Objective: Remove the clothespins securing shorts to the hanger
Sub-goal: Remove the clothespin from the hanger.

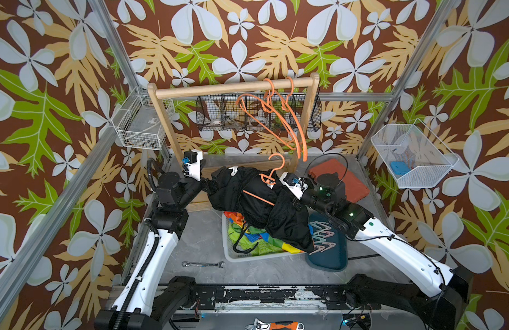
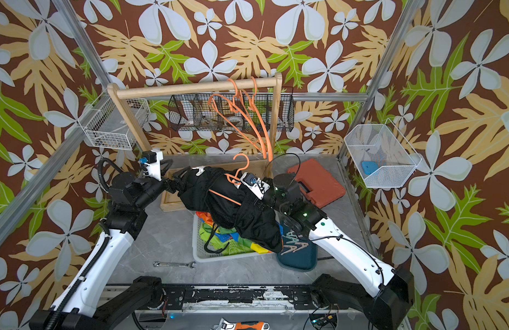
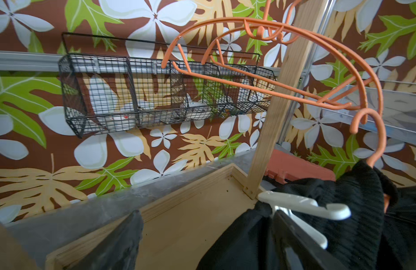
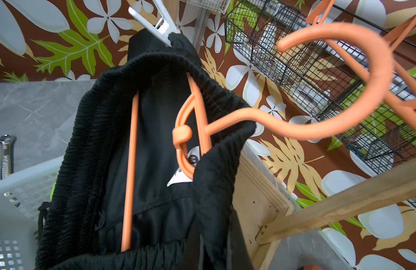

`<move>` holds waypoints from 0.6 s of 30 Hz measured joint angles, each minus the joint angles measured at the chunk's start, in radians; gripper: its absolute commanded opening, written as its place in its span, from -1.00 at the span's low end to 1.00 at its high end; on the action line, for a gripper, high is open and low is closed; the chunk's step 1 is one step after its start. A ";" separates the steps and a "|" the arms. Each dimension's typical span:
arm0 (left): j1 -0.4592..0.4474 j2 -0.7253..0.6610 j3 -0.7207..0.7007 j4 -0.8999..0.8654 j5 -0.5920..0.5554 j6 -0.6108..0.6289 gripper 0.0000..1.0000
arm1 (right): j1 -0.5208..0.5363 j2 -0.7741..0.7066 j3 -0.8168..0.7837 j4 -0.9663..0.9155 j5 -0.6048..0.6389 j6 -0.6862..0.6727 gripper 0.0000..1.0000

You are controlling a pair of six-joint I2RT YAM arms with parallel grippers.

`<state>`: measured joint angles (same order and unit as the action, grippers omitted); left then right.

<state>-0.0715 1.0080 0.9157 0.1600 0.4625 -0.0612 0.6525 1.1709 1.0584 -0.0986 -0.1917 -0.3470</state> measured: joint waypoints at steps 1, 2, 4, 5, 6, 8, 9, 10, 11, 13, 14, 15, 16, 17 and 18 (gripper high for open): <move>0.005 0.005 0.000 0.005 0.029 -0.005 0.74 | -0.003 -0.003 -0.009 0.007 -0.013 0.002 -1.00; 0.008 0.011 0.000 0.011 0.059 -0.013 0.74 | -0.006 -0.006 -0.017 0.010 -0.020 0.005 -1.00; 0.010 0.034 0.008 0.016 0.117 -0.016 0.73 | -0.011 -0.014 -0.030 0.018 -0.029 0.009 -1.00; 0.010 0.047 0.013 0.015 0.144 -0.017 0.72 | -0.011 -0.018 -0.033 0.023 -0.036 0.013 -1.00; 0.010 0.056 0.017 0.013 0.159 -0.018 0.72 | -0.014 -0.021 -0.034 0.025 -0.040 0.017 -1.00; 0.010 0.070 0.025 0.003 0.183 -0.016 0.72 | -0.026 -0.029 -0.036 0.031 -0.051 0.029 -1.00; 0.010 0.072 0.026 0.000 0.188 -0.014 0.72 | -0.034 -0.034 -0.037 0.034 -0.063 0.034 -1.00; 0.011 0.073 0.026 -0.002 0.191 -0.013 0.72 | -0.045 -0.041 -0.039 0.039 -0.071 0.039 -1.00; 0.011 0.073 0.026 -0.007 0.192 -0.010 0.72 | -0.057 -0.049 -0.043 0.049 -0.077 0.046 -1.00; 0.011 0.076 0.026 -0.010 0.192 -0.006 0.68 | -0.077 -0.063 -0.048 0.067 -0.097 0.055 -1.00; 0.011 0.078 0.026 -0.010 0.193 -0.006 0.63 | -0.082 -0.067 -0.049 0.074 -0.101 0.060 -1.00; 0.011 0.080 0.026 -0.010 0.197 -0.007 0.55 | -0.083 -0.068 -0.048 0.079 -0.107 0.064 -1.00; 0.011 0.084 0.026 -0.010 0.203 -0.007 0.46 | -0.083 -0.068 -0.048 0.086 -0.116 0.069 -1.00; 0.011 0.087 0.026 -0.006 0.212 -0.007 0.39 | -0.083 -0.067 -0.048 0.089 -0.119 0.074 -1.00; 0.011 0.090 0.026 -0.005 0.223 -0.008 0.36 | -0.084 -0.066 -0.048 0.090 -0.123 0.077 -1.00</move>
<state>-0.0608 1.0981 0.9421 0.1551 0.6857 -0.0689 0.5690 1.1049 1.0100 -0.0090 -0.3145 -0.2695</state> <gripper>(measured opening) 0.713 0.064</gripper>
